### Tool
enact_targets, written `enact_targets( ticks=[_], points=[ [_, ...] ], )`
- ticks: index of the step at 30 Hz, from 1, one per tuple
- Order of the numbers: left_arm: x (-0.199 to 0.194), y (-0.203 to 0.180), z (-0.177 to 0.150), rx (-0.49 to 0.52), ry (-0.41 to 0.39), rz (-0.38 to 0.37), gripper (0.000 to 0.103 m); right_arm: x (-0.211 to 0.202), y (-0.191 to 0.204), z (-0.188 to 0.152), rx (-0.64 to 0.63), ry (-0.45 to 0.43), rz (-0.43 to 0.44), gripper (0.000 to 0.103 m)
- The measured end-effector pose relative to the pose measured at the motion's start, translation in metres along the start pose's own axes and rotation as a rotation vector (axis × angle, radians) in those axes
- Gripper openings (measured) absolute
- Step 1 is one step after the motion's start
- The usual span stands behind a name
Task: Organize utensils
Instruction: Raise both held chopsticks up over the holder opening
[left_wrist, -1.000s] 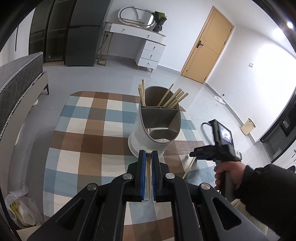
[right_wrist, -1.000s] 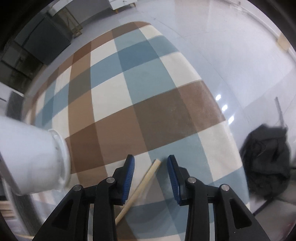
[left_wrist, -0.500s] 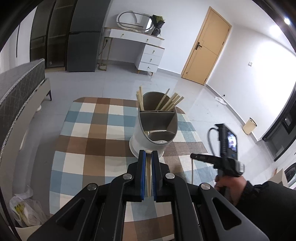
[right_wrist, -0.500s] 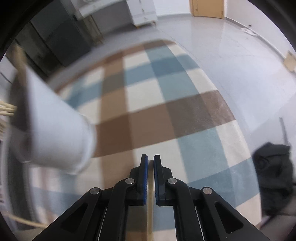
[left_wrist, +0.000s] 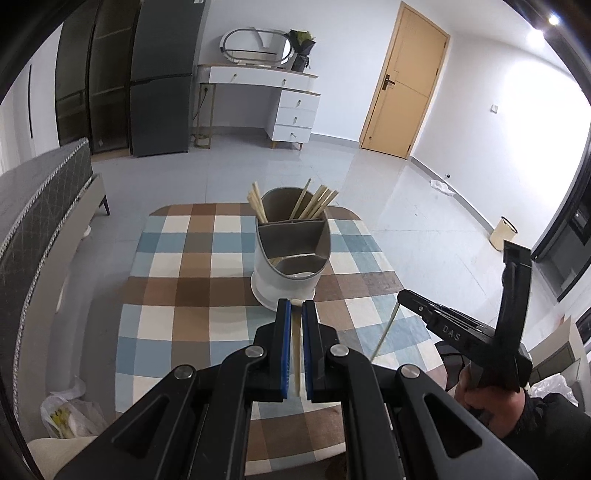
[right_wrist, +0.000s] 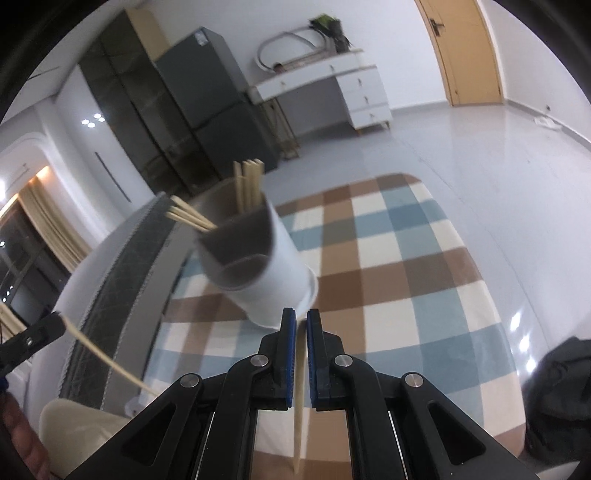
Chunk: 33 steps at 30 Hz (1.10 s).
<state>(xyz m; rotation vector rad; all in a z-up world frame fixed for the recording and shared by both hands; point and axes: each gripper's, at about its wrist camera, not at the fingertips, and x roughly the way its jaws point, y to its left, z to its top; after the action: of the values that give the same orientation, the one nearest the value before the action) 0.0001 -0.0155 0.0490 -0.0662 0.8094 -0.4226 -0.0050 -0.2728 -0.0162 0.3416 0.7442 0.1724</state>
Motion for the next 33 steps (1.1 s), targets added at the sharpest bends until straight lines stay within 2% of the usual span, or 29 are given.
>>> enact_targets(
  ticks=[7,22,28,33],
  points=[
    [-0.01,-0.01,0.009,0.032,-0.004,0.017,0.002,-0.019,0.016,0.003,-0.071,-0.081,0.045,0.005],
    [-0.01,-0.011,0.029,0.036,0.002,0.034,0.002,-0.033,0.027,0.019,-0.101,-0.135,0.085,0.005],
    [-0.013,-0.008,0.06,0.025,-0.028,0.024,0.002,-0.052,0.04,0.054,-0.136,-0.192,0.111,0.005],
    [-0.012,-0.003,0.092,0.003,-0.076,0.029,0.002,-0.065,0.055,0.096,-0.159,-0.243,0.151,0.005]
  ],
)
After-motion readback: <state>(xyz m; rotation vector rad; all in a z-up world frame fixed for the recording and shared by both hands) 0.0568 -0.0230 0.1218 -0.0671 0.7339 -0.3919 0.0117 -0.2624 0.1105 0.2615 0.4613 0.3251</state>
